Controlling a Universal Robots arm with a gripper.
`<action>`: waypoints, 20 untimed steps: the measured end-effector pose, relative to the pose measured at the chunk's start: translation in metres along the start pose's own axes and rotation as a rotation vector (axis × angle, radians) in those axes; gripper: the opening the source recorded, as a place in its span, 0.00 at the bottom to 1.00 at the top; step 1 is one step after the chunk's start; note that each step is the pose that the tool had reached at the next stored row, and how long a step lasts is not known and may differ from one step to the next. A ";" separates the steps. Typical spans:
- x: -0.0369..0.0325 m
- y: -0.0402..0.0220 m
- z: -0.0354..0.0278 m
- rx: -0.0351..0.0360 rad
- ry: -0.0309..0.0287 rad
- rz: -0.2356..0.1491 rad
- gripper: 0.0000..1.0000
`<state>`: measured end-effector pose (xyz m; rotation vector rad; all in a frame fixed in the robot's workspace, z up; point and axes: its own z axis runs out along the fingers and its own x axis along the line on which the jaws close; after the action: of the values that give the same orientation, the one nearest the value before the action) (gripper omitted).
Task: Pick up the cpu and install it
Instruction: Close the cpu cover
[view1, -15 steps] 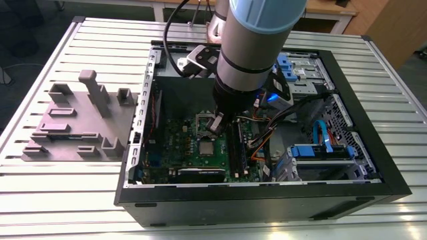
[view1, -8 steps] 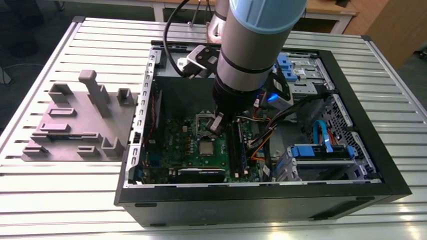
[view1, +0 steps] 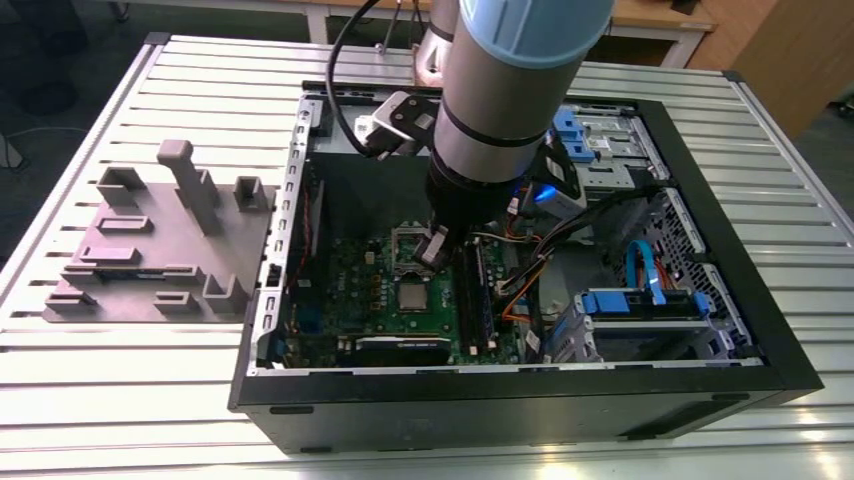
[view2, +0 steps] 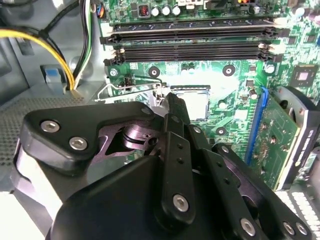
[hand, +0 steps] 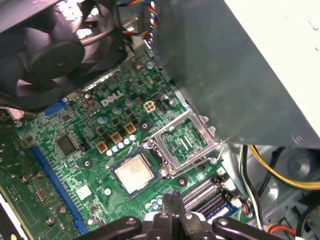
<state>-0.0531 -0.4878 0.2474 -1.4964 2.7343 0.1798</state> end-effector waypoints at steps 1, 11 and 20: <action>0.0001 0.0000 0.0000 -0.0012 0.0017 -0.017 0.11; -0.0084 -0.0052 0.0016 -0.0044 0.0043 -0.032 0.11; -0.0112 -0.0063 0.0061 -0.0277 -0.0325 -0.034 0.11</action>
<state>-0.0420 -0.4812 0.2416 -1.5313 2.6906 0.2401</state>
